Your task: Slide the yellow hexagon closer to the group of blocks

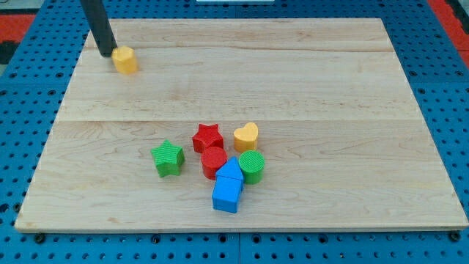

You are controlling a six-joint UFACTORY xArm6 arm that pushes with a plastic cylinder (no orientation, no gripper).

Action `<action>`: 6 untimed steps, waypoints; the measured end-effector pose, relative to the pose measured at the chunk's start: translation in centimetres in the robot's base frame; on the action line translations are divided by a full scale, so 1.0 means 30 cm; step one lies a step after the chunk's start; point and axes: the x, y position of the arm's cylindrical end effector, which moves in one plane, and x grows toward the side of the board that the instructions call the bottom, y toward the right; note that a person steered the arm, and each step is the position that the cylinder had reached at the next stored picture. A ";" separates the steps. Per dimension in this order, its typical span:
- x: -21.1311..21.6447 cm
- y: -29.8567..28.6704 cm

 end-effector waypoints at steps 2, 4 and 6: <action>0.057 0.106; 0.259 0.450; 0.259 0.575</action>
